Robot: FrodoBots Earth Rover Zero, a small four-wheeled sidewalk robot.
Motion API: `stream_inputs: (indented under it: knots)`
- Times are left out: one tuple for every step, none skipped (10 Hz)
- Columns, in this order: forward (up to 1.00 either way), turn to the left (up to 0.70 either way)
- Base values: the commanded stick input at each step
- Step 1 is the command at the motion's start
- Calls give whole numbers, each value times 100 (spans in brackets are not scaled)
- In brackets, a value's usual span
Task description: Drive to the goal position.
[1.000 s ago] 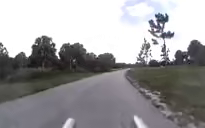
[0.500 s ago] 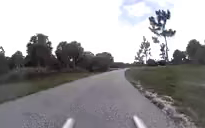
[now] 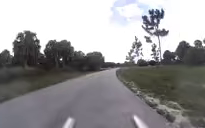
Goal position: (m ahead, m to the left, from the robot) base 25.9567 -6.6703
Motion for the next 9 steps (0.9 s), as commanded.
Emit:
stream_inputs:
  knots:
    - [85,0]
    - [85,0]
    - [85,0]
    - [85,0]
    - [85,0]
    - [85,0]
    - [85,0]
    - [85,0]
    - [85,0]
